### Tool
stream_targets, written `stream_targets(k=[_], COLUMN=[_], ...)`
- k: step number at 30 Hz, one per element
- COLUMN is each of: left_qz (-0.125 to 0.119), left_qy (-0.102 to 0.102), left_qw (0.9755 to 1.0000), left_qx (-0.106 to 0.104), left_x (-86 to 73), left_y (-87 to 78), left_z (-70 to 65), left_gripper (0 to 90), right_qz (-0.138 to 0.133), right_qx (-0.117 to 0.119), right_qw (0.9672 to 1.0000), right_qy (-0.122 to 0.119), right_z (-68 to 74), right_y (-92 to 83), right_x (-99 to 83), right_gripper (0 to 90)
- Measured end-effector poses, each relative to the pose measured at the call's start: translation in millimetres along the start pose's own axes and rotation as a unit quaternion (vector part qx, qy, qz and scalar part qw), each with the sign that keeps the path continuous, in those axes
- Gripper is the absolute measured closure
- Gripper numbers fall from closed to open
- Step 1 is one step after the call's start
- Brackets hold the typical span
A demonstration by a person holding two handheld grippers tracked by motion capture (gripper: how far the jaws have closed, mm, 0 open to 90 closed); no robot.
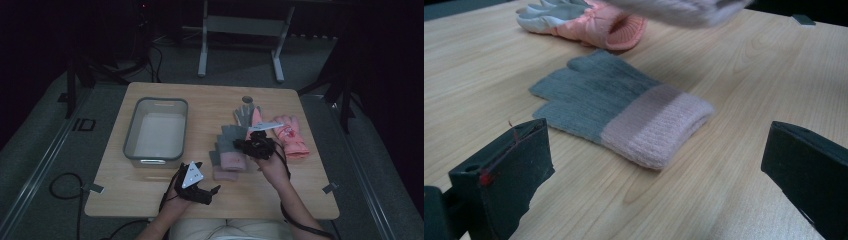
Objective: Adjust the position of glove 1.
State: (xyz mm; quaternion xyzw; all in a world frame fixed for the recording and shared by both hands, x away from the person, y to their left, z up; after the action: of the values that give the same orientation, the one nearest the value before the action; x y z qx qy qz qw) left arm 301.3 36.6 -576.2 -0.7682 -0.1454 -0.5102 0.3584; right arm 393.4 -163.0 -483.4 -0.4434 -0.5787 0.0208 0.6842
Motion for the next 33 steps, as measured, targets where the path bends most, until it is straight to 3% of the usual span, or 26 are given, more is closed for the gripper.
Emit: stream_targets(k=[2,4,6,13,18,25,33], left_qz=[-0.002,-0.003,-0.003,0.0,0.001,0.002,0.003], left_qy=[0.0,0.0,0.001,0.002,0.002,0.003,0.002], left_qw=[1.0,1.0,1.0,1.0,1.0,1.0,1.0], left_qx=[-0.001,0.0,0.0,-0.002,0.0,-0.001,-0.001], left_x=[-0.1,-0.1,-0.2,-0.1,-0.1,-0.2,0.0], left_y=[-0.2,-0.3,-0.3,0.0,-0.1,0.1,0.3], left_z=[-0.3,-0.3,-0.4,-0.5,-0.4,-0.5,-0.2], left_gripper=[0.0,0.0,0.0,0.0,0.0,0.0,0.0], right_qz=[0.003,0.016,0.026,0.038,0.059,0.072,0.069], right_qx=[0.01,0.005,0.01,0.021,0.021,0.023,0.031], right_qw=[0.9999,0.9998,0.9996,0.9989,0.9979,0.9968,0.9971], right_qy=[0.004,-0.008,-0.001,0.02,0.016,0.027,0.013], right_z=[5.5,8.0,6.7,2.7,5.6,4.0,5.0], right_y=[11.2,19.9,26.0,34.6,48.0,58.1,61.7], right_x=[0.1,-2.4,-7.2,-19.0,-32.2,-46.0,-47.5], right_gripper=[84.7,84.7,84.7,84.6,84.3,81.9,78.6])
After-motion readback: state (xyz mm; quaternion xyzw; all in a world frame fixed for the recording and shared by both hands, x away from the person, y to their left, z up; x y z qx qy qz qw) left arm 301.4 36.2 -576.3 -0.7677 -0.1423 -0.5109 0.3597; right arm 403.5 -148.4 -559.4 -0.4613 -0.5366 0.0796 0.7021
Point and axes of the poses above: each handheld gripper's, and its own axes: y roughly forward along the jaws, x roughly out of its top, z roughly to its left, the point moved 3 cm from there along y, roughly forward along the jaws, and after that the axes turned 15 degrees about -y, right-handed, at the moved point
